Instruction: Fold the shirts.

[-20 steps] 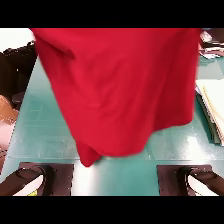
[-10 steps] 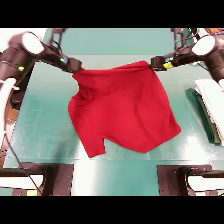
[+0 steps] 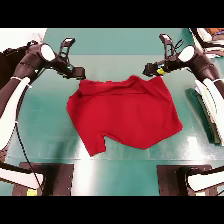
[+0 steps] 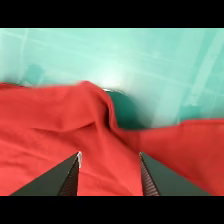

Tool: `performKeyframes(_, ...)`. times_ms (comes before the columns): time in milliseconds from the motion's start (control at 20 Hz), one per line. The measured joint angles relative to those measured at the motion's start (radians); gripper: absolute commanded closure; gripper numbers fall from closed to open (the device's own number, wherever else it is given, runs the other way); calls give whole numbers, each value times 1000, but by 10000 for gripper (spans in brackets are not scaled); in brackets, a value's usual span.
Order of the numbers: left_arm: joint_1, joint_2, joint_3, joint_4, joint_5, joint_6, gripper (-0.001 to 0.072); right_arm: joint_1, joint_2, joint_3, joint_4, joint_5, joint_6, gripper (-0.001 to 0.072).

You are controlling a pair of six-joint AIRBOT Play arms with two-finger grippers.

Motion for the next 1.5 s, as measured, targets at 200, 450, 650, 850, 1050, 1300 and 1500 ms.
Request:
performKeyframes(200,97,87,-27,3,-145,10,171,-58,103,-41,0,98,-30,285)
performKeyframes(450,168,259,-307,-13,-197,28,171,-150,317,-266,35,224,-64,285)
performKeyframes(650,181,344,-600,-108,-123,33,171,-222,486,-466,97,275,-79,285)
performKeyframes(850,185,371,-780,-245,-24,69,172,-282,621,-615,121,293,-84,285)
performKeyframes(1050,186,377,-850,-314,43,85,578,-346,716,-735,127,311,-85,285)
performKeyframes(1300,186,380,-858,-372,69,97,680,-412,761,-905,125,389,-60,261)
performKeyframes(1500,186,380,-821,-392,64,112,680,-401,769,-1063,129,400,-15,263)
